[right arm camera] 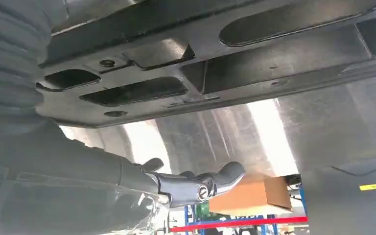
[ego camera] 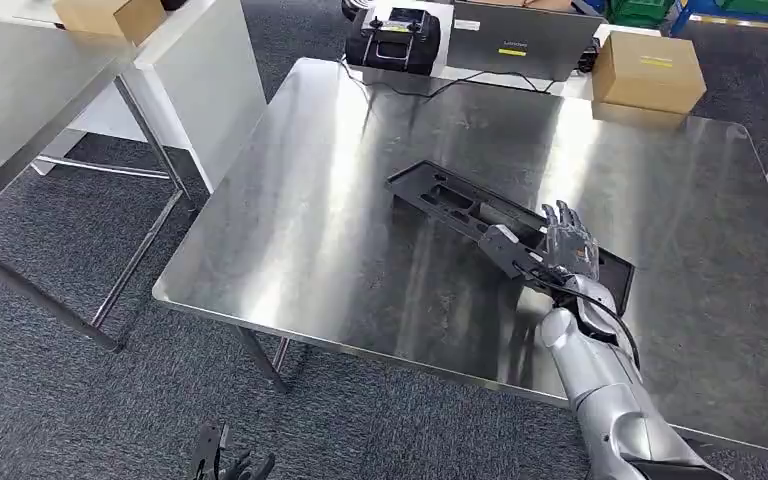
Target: Take the parts from the cabinet and place them on the table.
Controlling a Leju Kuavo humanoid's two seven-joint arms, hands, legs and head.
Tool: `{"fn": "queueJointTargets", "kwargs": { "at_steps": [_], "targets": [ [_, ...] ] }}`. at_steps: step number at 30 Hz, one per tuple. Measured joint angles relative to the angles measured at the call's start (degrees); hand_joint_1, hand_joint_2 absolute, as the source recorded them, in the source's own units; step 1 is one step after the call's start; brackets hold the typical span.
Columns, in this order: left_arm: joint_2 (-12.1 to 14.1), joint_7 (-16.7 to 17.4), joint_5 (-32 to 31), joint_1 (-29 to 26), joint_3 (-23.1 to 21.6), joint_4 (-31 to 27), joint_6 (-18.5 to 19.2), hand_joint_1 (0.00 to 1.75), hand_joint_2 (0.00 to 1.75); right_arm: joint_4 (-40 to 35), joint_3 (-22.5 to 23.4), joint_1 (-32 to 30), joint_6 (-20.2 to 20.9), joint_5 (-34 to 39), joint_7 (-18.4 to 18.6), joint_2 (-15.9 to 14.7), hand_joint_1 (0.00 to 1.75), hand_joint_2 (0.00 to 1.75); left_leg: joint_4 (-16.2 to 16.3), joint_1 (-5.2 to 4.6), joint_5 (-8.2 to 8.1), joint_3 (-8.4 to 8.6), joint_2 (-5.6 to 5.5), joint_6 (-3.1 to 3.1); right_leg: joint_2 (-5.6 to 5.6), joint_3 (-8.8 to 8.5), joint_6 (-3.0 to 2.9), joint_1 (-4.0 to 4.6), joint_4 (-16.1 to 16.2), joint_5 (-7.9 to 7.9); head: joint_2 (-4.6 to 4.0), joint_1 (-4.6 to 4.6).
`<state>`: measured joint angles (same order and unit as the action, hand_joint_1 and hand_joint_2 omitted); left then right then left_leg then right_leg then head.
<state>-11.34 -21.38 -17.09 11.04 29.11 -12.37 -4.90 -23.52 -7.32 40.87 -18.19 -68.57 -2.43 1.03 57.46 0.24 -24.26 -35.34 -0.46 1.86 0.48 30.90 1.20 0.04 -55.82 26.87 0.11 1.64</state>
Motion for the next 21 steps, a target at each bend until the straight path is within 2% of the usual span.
{"fn": "queueJointTargets", "kwargs": {
  "at_steps": [5, 8, 16, 21],
  "targets": [
    [0.0, 0.0, 0.4, 0.0, 0.0, 0.0, -0.4, 0.00, 1.75, 0.0, 0.0, 0.2, 2.4, -0.5, -0.2, 0.2, 0.00, 0.00, 0.0, 0.00, 0.00, 0.00, -0.01, 0.00, 0.00, -0.03, 0.00, 0.00, 0.0, 0.00, 0.00, 0.00],
    [0.1, 0.4, 1.3, -0.1, 0.0, 0.0, -2.4, 0.00, 1.75, -0.8, 0.0, 0.2, 4.7, -0.5, -2.5, 0.6, 0.00, 0.00, 0.0, 0.00, 0.00, 0.01, 0.00, 0.00, 0.00, -0.02, 0.00, 0.00, 0.0, 0.00, 0.00, -0.02],
    [0.6, 0.3, 1.9, -0.7, 0.1, 0.0, -3.5, 0.00, 1.75, -2.6, 0.0, 0.0, 5.6, 0.1, -3.9, 1.2, 0.00, 0.00, 0.0, 0.00, 0.00, 0.01, -0.01, 0.00, -0.01, -0.02, 0.00, 0.00, 0.0, 0.00, 0.00, 0.00],
    [0.7, 0.3, 1.9, -0.7, 0.1, 0.0, -3.5, 0.00, 1.75, -5.2, -0.6, -0.8, 9.2, 5.5, -10.2, 1.7, 0.00, 0.00, 0.0, 0.00, 0.00, 0.04, 0.01, 0.00, 0.00, -0.03, 0.00, 0.00, 0.0, 0.00, 0.00, 0.00]
  ]
}}
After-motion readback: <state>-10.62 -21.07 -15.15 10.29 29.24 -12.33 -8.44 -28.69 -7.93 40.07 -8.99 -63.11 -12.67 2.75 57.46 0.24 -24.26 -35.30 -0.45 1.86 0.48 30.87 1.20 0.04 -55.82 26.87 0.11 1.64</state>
